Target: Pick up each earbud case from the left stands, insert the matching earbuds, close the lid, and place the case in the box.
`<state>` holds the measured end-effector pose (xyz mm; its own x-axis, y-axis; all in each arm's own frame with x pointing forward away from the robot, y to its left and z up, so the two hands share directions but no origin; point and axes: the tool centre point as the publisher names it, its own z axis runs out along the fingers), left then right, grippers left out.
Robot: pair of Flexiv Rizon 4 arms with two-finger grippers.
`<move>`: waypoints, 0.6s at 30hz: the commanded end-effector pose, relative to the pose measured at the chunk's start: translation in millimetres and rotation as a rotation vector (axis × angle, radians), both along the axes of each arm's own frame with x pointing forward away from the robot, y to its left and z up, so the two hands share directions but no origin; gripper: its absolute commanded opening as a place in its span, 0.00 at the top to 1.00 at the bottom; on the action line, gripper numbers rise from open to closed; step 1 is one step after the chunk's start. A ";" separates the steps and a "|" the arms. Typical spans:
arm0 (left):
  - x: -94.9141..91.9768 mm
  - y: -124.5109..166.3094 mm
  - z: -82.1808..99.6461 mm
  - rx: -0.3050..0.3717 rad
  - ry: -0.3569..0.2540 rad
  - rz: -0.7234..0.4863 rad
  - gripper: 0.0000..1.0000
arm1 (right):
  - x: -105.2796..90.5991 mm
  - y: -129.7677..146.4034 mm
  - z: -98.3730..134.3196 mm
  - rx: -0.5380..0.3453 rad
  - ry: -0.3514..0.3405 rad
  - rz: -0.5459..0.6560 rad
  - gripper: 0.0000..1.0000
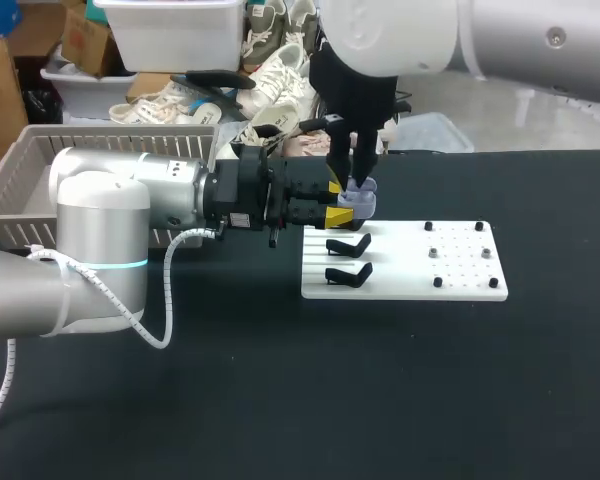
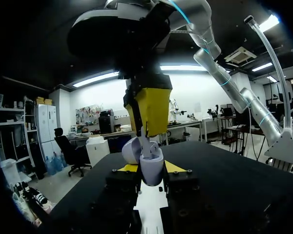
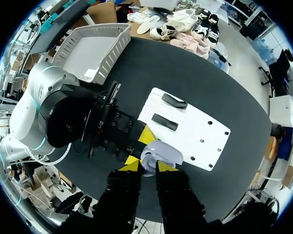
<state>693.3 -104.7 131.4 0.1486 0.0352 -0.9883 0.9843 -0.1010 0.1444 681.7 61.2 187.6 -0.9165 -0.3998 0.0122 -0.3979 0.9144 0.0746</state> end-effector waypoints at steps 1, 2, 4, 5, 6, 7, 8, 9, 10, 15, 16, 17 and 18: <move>-0.2 -0.3 -0.5 -0.001 -0.001 0.002 1.00 | 1.2 -0.4 -0.4 -0.002 0.004 -0.002 1.00; -0.2 -0.3 -0.5 -0.001 -0.001 0.002 1.00 | 1.3 -0.9 -1.3 -0.002 0.004 -0.003 1.00; -0.2 -0.3 -0.5 -0.001 -0.001 0.002 1.00 | 1.5 -1.4 -2.6 -0.001 0.006 -0.006 1.00; -0.2 -0.3 -0.5 -0.001 -0.001 0.002 1.00 | 1.6 -1.5 -3.2 0.000 0.007 -0.007 1.00; -0.2 -0.3 -0.5 -0.001 -0.001 0.002 1.00 | 1.4 -1.6 -3.6 0.001 0.008 -0.008 1.00; -0.2 -0.3 -0.5 -0.001 -0.001 0.002 1.00 | 1.2 -1.7 -3.8 0.002 0.008 -0.009 1.00; -0.2 -0.3 -0.5 -0.001 -0.001 0.002 1.00 | 1.1 -1.7 -3.8 0.004 0.008 -0.009 1.00; -0.2 -0.3 -0.5 -0.001 -0.001 0.002 1.00 | 1.1 -1.7 -3.9 0.006 0.007 -0.008 1.00; -0.2 -0.3 -0.5 -0.001 -0.001 0.002 1.00 | 1.0 -1.7 -4.0 0.007 0.006 -0.009 1.00; -0.2 -0.3 -0.5 -0.001 -0.001 0.002 1.00 | 0.4 -2.3 -5.7 0.015 0.001 -0.010 1.00; -0.2 -0.3 -0.5 -0.001 -0.001 0.002 1.00 | 0.3 -2.3 -6.0 0.016 0.001 -0.010 1.00; -0.2 -0.3 -0.5 -0.001 -0.001 0.002 1.00 | -0.1 -2.3 -7.0 0.018 0.001 -0.010 1.00; -0.2 -0.3 -0.5 -0.001 -0.001 0.002 1.00 | -0.2 -2.3 -7.7 0.019 0.001 -0.009 1.00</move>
<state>693.3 -104.8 131.5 0.1486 0.0351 -0.9883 0.9844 -0.1009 0.1444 683.5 61.0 181.9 -0.9200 -0.3917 0.0121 -0.3891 0.9168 0.0899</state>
